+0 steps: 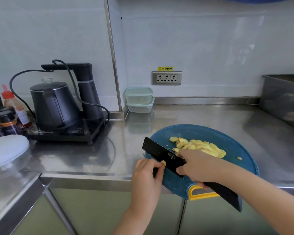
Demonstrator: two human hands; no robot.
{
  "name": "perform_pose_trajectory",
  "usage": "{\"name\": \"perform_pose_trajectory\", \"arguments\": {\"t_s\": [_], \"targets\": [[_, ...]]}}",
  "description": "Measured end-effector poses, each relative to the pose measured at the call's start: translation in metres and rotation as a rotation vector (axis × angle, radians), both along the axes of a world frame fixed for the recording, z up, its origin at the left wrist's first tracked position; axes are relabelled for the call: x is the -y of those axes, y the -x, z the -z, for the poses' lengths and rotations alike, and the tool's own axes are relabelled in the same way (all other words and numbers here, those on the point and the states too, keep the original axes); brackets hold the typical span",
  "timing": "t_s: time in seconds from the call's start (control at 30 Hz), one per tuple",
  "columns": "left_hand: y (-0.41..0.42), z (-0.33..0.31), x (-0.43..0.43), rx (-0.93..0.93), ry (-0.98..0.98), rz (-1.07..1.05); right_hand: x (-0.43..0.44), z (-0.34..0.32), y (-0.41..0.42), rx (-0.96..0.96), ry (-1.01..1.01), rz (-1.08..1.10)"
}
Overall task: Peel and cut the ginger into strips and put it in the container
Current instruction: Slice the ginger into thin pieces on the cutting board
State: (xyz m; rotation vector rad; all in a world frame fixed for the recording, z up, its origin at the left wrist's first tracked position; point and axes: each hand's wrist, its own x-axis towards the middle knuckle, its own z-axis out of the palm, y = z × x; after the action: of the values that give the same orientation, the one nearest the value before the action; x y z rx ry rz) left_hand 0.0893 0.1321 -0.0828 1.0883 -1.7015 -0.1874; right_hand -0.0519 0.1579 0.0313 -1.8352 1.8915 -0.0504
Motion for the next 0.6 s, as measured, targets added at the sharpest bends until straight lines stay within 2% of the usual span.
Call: {"name": "perform_pose_trajectory", "arguments": {"t_s": [0.1, 0.23, 0.37, 0.6], "targets": [[0.000, -0.003, -0.001, 0.001, -0.019, 0.013, -0.003, 0.002, -0.001, 0.040, 0.011, -0.031], [-0.002, -0.008, -0.005, -0.078, -0.091, 0.067, -0.004, 0.005, -0.001, -0.047, 0.102, -0.087], [0.000, -0.008, -0.003, -0.087, -0.116, 0.059, -0.005, 0.010, -0.006, -0.145, 0.106, -0.086], [0.002, -0.014, -0.001, -0.018, -0.149, 0.051, 0.001, 0.013, -0.007, -0.133, 0.066, 0.061]]}}
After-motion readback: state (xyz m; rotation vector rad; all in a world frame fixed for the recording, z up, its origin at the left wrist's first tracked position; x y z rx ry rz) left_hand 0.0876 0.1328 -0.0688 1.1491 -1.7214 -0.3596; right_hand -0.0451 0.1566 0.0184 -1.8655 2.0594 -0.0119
